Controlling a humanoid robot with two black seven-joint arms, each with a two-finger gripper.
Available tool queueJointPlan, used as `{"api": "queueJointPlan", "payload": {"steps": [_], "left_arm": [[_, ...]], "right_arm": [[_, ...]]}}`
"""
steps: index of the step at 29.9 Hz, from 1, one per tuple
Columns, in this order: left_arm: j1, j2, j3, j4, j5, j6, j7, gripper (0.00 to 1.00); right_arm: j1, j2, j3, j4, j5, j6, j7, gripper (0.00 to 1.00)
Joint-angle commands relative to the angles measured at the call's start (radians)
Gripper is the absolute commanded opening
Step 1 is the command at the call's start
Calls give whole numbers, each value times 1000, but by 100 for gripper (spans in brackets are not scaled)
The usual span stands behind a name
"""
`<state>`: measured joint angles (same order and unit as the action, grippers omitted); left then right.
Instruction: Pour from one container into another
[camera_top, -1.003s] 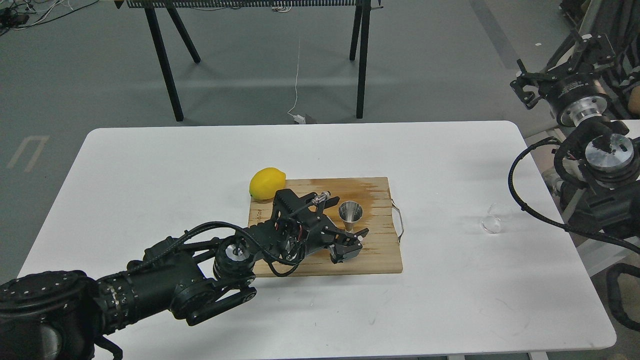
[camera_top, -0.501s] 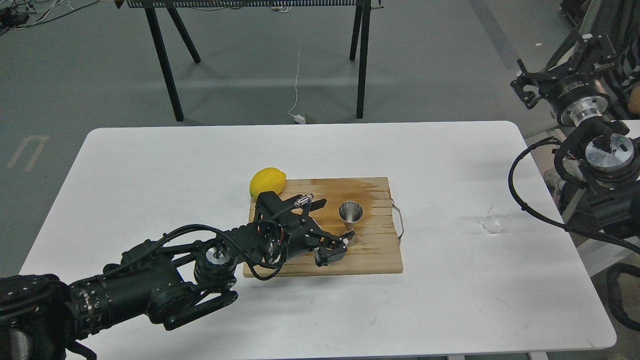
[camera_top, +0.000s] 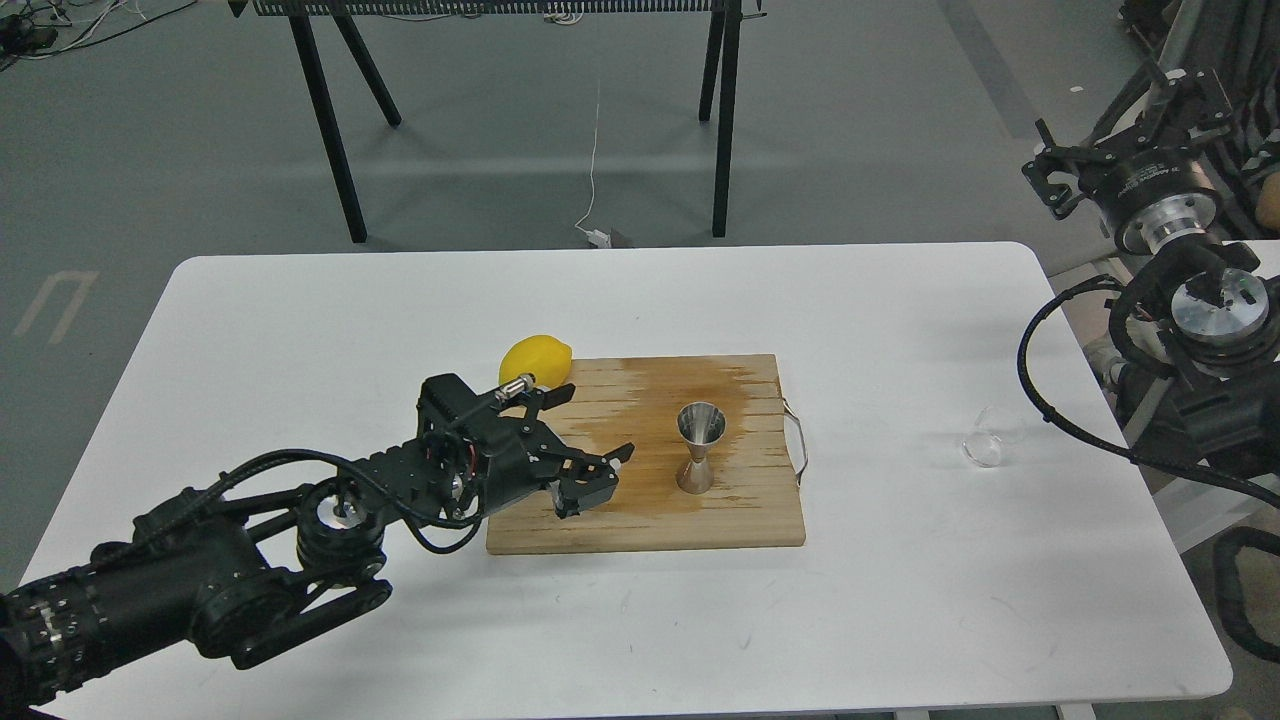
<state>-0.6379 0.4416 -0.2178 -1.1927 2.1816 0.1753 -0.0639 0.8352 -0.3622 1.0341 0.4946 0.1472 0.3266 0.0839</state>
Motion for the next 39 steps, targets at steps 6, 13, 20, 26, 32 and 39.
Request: {"api": "queueJointPlan", "payload": {"steps": [6,13,20,26,32,39], "left_arm": [[1,206,-87,-50,0,87,-51,99],[-5,264,-231,-33,-248,113,-59,99],[-35,252,-446,45,-705,64,-56,99],[-127,209,-519,148,-1207,-69,-50,99],[-302,94,-520,542,-1633,-345,-54,99],[-336,52,-517,731,-1922,-608,-54,99]], "right_arm": [[-5,2,-6,-1,0,9,0,99],[1,2,-6,1,0,5,-4,99],[1,2,-23,9,-1,11,-4,99],[-1,0,-29,10,-11,11,-3,100],[2,-4,-132,57,-11,8,4,99],[-68,-141,-152,307,-11,-12,2,99]]}}
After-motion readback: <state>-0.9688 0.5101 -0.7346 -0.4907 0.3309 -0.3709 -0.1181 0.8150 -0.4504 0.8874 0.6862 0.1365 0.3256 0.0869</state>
